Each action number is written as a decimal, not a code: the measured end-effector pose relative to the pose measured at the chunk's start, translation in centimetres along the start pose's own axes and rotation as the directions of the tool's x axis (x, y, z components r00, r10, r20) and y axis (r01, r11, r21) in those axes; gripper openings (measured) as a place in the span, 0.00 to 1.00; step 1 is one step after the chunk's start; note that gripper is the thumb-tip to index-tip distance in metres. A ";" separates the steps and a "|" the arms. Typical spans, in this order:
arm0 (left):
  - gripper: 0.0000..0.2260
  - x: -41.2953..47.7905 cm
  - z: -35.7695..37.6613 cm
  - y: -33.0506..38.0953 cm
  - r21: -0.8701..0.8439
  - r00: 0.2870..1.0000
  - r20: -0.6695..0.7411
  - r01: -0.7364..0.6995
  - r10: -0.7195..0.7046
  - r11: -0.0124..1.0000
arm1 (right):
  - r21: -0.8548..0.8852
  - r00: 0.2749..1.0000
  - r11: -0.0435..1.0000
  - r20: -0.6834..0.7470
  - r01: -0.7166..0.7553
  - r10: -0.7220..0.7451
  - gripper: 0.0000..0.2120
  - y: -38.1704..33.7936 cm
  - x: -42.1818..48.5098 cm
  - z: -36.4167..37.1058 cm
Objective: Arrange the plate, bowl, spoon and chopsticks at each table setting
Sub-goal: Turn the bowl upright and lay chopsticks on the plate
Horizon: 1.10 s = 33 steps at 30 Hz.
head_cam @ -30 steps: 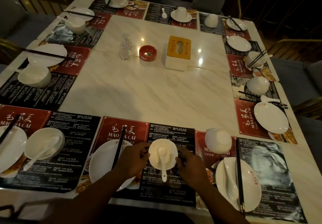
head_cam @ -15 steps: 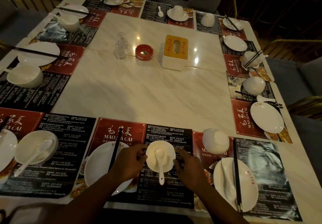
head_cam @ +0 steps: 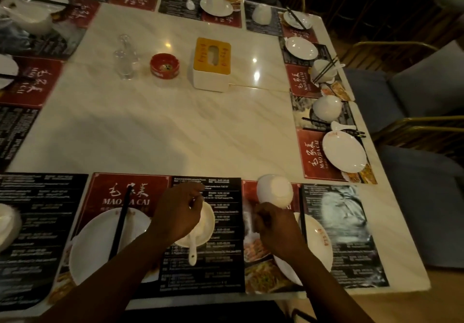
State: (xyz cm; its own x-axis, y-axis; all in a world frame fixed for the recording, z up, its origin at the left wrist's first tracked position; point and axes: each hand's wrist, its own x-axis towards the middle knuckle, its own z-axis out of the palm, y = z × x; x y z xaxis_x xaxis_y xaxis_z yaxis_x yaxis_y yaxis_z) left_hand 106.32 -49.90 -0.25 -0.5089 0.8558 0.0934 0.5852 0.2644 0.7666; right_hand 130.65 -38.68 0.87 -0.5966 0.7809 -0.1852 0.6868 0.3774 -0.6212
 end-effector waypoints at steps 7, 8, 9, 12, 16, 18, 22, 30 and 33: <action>0.08 0.7 7.1 5.1 0.009 0.992 0.099 -0.085 0.084 0.996 | 0.011 0.989 0.997 -0.125 -0.074 0.075 0.07 6.8 0.9 -6.8; 0.08 0.7 8.2 5.8 0.006 0.992 0.113 -0.058 0.057 0.998 | 0.010 0.989 0.997 -0.124 -0.078 0.079 0.07 7.8 1.2 -7.4; 0.08 0.7 9.3 6.5 0.000 0.992 0.127 -0.003 0.003 1.000 | 0.011 0.990 0.997 -0.119 -0.079 0.080 0.07 8.8 1.5 -7.9; 0.11 0.6 12.4 8.1 0.032 0.979 0.129 0.152 -0.155 0.988 | -0.002 0.993 1.000 -0.113 0.027 -0.027 0.12 10.7 3.2 -9.2; 0.12 -0.1 14.9 10.0 0.069 0.968 0.055 0.239 -0.243 0.969 | -0.185 0.958 0.941 0.082 0.284 -0.273 0.27 11.8 6.9 -9.2; 0.13 -0.4 15.5 10.6 0.088 0.955 0.023 0.294 -0.297 0.952 | -0.268 0.929 0.906 0.269 0.327 -0.255 0.41 11.8 9.1 -8.4; 0.16 -1.1 15.6 11.0 0.087 0.925 -0.036 0.379 -0.377 0.921 | -0.289 0.834 0.841 0.469 0.457 -0.292 0.53 11.1 11.7 -6.5; 0.16 -1.9 16.3 10.6 -0.003 0.901 -0.078 0.428 -0.426 0.904 | -0.168 0.831 0.864 0.410 0.474 -0.376 0.50 11.4 12.3 -6.9; 0.17 -1.6 17.7 12.1 0.044 0.917 -0.118 0.387 -0.380 0.921 | -0.116 0.873 0.891 0.291 0.438 -0.391 0.49 12.1 11.6 -9.7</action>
State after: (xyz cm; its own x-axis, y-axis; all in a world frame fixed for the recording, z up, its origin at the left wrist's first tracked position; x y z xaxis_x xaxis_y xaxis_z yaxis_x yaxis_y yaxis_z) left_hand 125.38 -40.25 -2.39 -0.7639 0.6319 -0.1307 0.3698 0.5946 0.7139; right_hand 136.01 -20.23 -1.44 -0.9105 0.3890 -0.1402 0.3988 0.7364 -0.5465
